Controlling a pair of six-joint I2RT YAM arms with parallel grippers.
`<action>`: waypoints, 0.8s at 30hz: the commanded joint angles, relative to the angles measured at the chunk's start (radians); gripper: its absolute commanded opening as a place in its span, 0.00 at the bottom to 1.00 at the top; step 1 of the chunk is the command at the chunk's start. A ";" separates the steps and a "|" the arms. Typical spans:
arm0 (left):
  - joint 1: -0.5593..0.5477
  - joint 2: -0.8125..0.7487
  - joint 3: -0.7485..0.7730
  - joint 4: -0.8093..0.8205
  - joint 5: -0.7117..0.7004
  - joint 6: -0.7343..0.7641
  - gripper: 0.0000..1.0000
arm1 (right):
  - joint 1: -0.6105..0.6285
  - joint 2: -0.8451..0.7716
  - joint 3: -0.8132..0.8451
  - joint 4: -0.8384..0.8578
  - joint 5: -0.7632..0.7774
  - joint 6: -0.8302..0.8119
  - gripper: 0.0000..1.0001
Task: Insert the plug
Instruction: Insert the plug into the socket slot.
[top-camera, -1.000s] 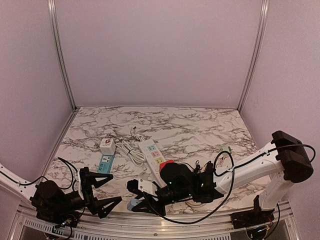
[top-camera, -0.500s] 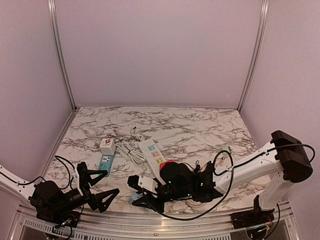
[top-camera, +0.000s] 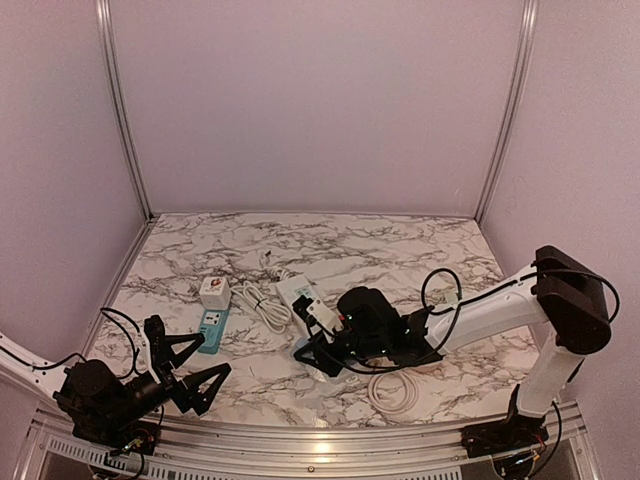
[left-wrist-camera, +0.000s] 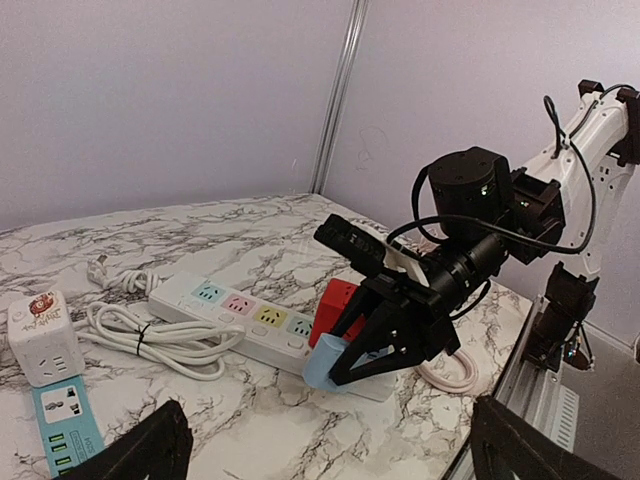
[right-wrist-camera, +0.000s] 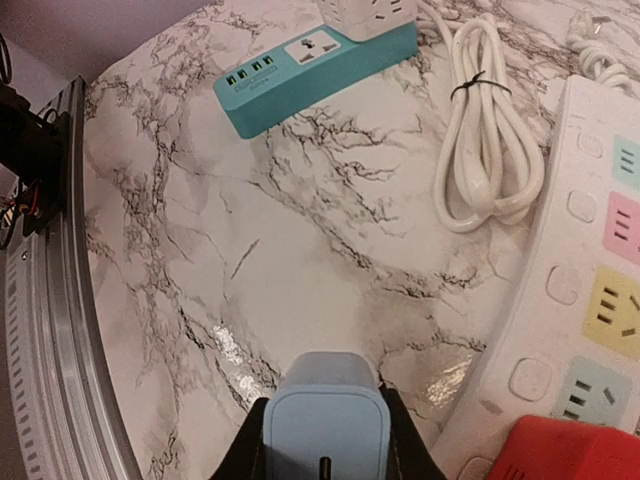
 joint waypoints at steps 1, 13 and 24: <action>-0.007 -0.031 -0.002 -0.034 -0.025 -0.005 0.99 | -0.001 -0.006 0.002 0.004 -0.001 0.034 0.00; -0.007 -0.004 0.002 -0.017 -0.017 -0.004 0.99 | 0.002 -0.163 -0.097 0.144 -0.048 -0.018 0.00; -0.007 0.014 0.002 0.000 -0.017 -0.005 0.99 | 0.002 -0.291 -0.191 0.208 0.111 -0.023 0.00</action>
